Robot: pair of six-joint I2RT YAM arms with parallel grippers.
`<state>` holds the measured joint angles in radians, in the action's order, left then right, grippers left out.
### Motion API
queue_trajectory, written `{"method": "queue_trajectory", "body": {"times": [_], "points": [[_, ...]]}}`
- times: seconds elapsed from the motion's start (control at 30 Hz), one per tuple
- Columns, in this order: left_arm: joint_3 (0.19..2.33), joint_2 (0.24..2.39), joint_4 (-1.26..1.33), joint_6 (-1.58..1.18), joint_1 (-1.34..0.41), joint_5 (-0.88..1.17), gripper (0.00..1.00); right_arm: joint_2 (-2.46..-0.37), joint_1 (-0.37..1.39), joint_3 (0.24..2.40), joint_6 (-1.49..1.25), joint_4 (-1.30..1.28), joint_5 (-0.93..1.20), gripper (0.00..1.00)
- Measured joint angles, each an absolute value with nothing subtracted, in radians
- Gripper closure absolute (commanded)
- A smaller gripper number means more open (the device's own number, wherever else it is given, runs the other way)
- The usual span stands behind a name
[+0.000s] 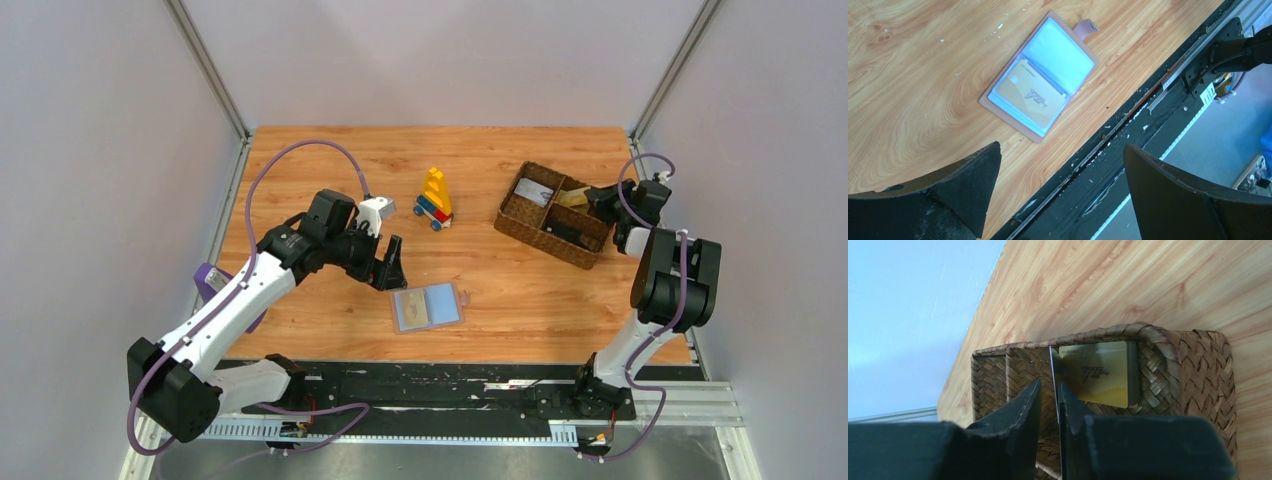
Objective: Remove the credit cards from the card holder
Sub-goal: Place the credit card in the storage box.
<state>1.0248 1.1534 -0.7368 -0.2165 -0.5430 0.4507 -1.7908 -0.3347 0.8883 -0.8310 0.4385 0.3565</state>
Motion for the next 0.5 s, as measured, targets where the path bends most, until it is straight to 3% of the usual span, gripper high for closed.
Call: {"method": "queue_trajectory", "body": {"times": [0.5], "points": [[1.025,1.154,-0.737,-0.216,-0.543,0.442,0.0,-1.814,-0.335,0.918,-0.819,0.403,0.349,0.71]]}}
